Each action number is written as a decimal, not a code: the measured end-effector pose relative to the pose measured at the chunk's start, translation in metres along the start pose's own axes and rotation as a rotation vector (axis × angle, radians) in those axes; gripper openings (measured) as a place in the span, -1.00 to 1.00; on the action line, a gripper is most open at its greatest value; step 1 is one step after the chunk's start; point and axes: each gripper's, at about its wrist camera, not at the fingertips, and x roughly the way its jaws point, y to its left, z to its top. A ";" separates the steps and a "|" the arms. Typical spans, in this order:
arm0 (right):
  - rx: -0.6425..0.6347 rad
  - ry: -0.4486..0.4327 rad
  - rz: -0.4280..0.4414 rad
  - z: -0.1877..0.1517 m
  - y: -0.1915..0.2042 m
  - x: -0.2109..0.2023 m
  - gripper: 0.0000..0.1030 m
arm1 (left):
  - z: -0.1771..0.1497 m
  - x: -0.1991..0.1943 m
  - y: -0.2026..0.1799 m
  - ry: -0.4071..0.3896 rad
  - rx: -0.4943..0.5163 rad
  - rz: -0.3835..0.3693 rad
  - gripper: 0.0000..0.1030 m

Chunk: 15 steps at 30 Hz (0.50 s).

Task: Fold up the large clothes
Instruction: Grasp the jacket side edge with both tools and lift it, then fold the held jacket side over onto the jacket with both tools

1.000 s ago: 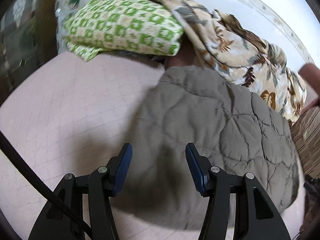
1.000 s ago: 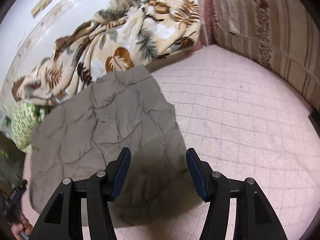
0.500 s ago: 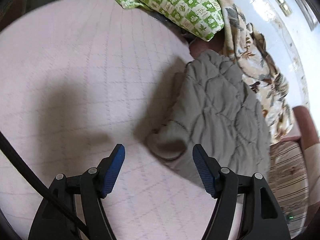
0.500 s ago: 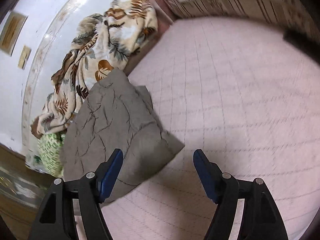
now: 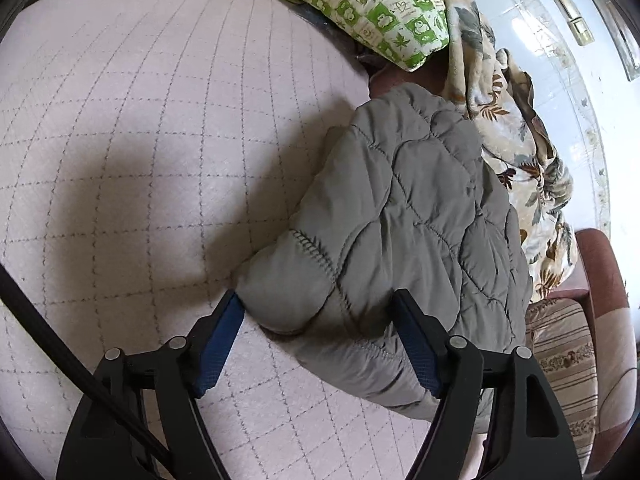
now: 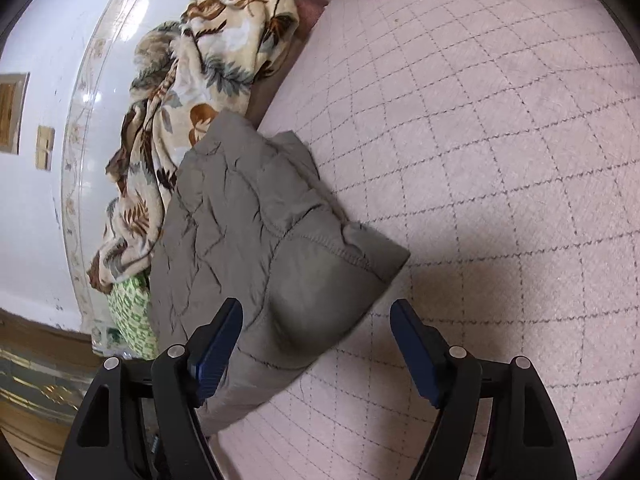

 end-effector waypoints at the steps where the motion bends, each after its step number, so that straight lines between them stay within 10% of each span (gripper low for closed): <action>1: 0.008 -0.006 0.007 0.001 -0.002 0.000 0.59 | 0.000 0.001 -0.001 -0.006 0.003 0.002 0.50; 15: 0.068 -0.056 -0.015 0.010 -0.003 0.047 0.66 | -0.004 0.026 -0.004 -0.044 -0.020 -0.004 0.70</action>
